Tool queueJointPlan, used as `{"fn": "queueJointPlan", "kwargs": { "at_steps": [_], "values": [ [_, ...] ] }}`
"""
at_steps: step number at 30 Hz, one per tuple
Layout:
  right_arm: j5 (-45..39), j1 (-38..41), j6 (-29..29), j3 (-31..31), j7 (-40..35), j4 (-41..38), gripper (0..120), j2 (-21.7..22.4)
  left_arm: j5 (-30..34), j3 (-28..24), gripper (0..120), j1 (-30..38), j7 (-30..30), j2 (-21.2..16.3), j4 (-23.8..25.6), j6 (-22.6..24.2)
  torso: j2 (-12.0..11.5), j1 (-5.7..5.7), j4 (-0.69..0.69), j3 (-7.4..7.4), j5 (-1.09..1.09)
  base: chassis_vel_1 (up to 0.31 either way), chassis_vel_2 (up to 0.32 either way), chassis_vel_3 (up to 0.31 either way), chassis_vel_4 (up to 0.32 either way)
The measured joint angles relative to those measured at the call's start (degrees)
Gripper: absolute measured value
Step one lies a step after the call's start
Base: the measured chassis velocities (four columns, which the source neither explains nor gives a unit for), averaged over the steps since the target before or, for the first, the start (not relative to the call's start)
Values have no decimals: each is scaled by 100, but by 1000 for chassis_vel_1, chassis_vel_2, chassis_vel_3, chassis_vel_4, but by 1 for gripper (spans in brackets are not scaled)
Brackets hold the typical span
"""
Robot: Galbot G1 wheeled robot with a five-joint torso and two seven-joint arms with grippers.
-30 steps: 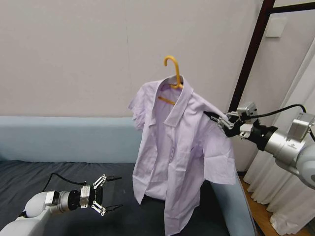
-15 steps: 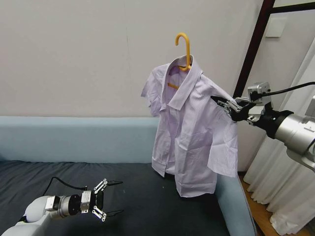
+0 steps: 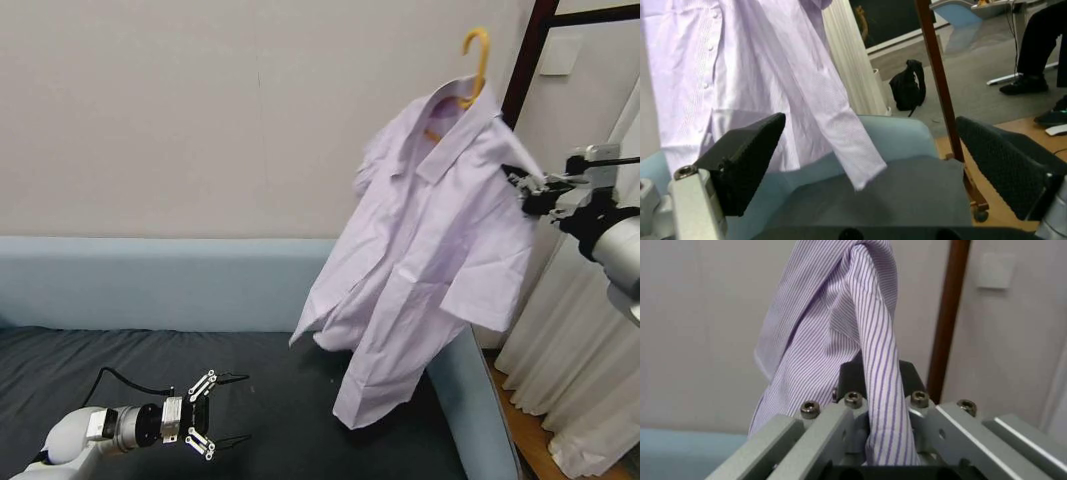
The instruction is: Pick up the clothes from the sofa and hang them on the clothes hanger.
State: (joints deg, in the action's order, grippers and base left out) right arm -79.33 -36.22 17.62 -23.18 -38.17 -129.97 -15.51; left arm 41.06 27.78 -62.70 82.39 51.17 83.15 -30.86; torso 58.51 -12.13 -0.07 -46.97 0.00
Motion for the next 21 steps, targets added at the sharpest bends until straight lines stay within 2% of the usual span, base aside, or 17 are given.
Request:
{"fn": "queueJointPlan", "kwargs": {
  "at_steps": [2, 9, 14, 18, 19, 21],
  "values": [
    [410, 0, -65, -9, -258, 96, 1, -69, -13, 3, 100, -2, -5, 30, 8, -8, 0, 0, 1, 0, 1, 0, 0, 0, 0],
    [1165, -142, -166, 143, -479, 251, 1, -238, -27, 30, 100, -22, -13, 103, 37, -25, 0, 0, 0, 0, -1, 0, 0, 0, 0],
    [2231, -70, -381, 427, -298, 1275, 1, -587, -19, 51, 100, -44, -15, 62, 15, -57, -1, 0, 4, -1, 3, 0, 0, 0, 0],
    [3398, -16, -737, 531, 36, 2117, 1, -762, 5, -178, 100, 217, -16, -6, -134, -66, 0, 0, 2, 0, 0, 0, 0, 0, 0],
    [3398, -16, -737, 531, 36, 2117, 1, -762, 5, -178, 100, 217, -16, -6, -134, -66, 0, 0, 2, 0, 0, 0, 0, 0, 0],
    [3919, 43, -925, 585, 172, 2602, 1, -864, 3, -352, 100, 418, -13, -9, -238, -66, 0, 0, -2, 0, -2, 0, 0, 0, 0]
  ]
}}
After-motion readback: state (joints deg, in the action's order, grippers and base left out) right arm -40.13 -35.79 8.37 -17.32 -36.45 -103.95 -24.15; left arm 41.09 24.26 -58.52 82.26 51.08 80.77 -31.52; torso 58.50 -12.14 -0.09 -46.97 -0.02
